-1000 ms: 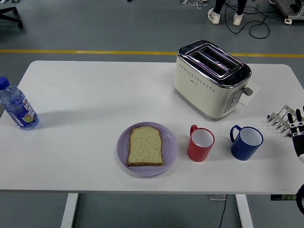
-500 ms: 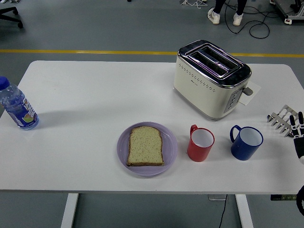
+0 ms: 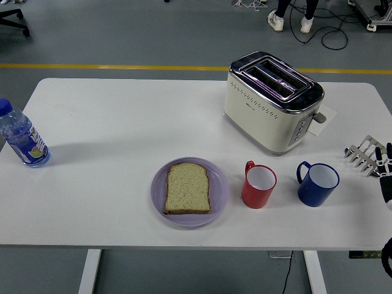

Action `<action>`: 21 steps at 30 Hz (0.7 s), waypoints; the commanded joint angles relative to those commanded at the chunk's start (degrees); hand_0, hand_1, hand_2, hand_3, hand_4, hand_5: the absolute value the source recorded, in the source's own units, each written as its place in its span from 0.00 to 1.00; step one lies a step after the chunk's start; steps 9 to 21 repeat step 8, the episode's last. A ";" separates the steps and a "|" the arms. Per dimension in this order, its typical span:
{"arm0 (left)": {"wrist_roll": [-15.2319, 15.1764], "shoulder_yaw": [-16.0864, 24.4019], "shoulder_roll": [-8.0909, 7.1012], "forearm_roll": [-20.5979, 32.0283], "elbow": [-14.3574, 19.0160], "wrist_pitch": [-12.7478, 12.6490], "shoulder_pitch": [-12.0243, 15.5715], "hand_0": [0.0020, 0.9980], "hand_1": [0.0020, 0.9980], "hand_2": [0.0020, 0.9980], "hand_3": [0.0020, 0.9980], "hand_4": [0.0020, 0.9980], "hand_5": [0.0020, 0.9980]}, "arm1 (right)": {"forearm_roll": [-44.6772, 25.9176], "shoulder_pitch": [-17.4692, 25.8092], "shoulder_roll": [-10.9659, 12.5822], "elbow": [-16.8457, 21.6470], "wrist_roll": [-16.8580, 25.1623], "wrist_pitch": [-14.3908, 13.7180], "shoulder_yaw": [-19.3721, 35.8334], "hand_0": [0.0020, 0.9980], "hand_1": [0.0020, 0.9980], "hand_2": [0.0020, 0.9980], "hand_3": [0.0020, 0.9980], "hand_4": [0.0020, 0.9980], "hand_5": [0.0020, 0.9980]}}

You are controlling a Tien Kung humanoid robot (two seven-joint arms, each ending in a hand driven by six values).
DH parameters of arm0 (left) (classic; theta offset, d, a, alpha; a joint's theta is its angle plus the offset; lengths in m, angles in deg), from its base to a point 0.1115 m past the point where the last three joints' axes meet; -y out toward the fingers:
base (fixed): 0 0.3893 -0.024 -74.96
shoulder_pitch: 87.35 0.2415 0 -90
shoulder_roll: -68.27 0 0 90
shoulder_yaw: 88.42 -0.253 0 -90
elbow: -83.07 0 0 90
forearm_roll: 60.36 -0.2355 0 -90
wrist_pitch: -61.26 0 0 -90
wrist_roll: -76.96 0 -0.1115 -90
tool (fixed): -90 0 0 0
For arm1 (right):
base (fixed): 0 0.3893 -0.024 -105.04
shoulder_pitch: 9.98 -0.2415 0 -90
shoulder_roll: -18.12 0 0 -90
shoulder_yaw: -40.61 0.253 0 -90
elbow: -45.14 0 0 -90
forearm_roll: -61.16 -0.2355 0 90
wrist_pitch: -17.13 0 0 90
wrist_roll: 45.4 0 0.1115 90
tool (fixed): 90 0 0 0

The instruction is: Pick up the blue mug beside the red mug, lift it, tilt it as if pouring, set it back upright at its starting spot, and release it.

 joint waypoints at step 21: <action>-0.02 0.35 -0.06 -0.05 0.00 0.00 -0.12 0.63 0.64 0.65 0.51 0.24 0.86 | -0.19 0.00 -0.06 -0.03 0.24 -0.15 0.12 0.62 0.54 0.63 0.60 0.63 0.23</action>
